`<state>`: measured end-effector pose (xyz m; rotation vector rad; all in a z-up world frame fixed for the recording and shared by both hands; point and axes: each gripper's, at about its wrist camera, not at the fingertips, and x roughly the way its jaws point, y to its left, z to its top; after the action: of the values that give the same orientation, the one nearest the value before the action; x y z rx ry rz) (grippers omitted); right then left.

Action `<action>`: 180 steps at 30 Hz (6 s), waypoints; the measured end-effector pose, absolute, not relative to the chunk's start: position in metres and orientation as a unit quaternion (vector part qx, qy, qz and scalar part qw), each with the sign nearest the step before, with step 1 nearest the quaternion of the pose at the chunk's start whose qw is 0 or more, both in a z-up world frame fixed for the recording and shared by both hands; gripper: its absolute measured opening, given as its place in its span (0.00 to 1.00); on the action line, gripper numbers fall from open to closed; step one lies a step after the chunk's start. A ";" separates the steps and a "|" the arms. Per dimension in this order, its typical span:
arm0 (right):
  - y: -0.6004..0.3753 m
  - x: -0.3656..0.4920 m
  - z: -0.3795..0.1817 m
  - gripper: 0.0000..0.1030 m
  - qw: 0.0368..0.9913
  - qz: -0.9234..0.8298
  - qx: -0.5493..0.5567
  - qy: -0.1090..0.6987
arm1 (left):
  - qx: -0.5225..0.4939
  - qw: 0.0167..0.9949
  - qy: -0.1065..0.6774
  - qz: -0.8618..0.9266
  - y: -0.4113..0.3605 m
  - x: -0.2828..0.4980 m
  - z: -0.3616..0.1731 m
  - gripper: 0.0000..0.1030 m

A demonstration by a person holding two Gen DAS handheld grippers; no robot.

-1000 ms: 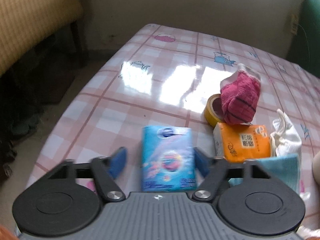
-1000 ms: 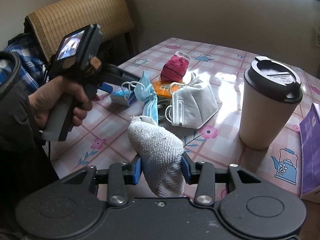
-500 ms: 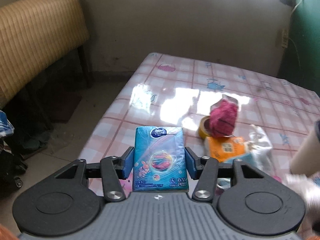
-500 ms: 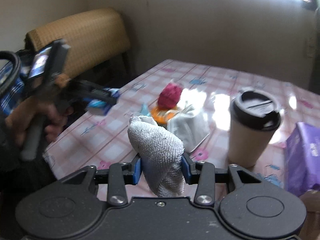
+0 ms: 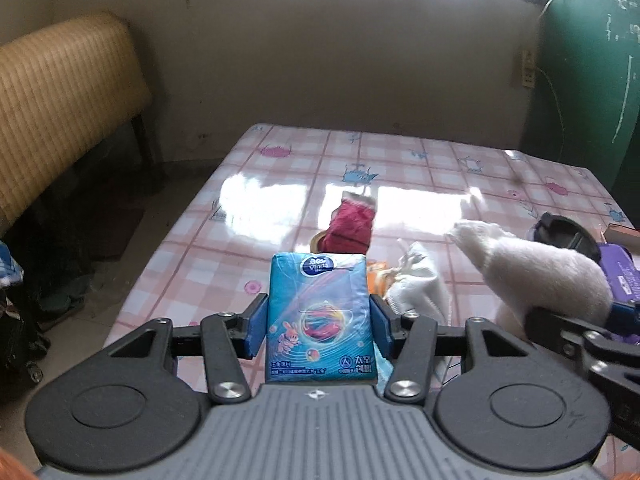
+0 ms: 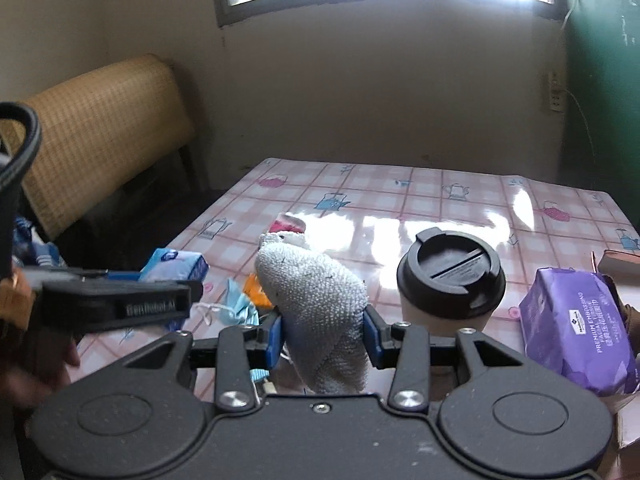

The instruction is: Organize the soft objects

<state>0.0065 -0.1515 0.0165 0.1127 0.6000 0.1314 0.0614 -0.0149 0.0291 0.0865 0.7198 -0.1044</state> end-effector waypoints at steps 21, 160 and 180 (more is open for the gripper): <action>-0.167 -0.003 0.035 0.48 0.956 0.052 0.060 0.282 | 0.036 0.935 0.347 -0.061 -0.035 0.057 0.040 0.52; -0.465 -0.087 -0.002 0.48 0.910 -0.249 0.149 0.295 | 0.111 0.855 0.368 -0.348 -0.338 0.029 -0.002 0.52; -0.457 -0.094 0.011 0.78 0.912 -0.277 0.130 0.273 | 0.094 0.864 0.356 -0.342 -0.329 0.027 0.012 0.82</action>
<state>-0.0943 -0.4569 0.0107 0.2683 0.5623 -0.5718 0.0271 -0.3286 0.0121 0.1970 0.7467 -0.7168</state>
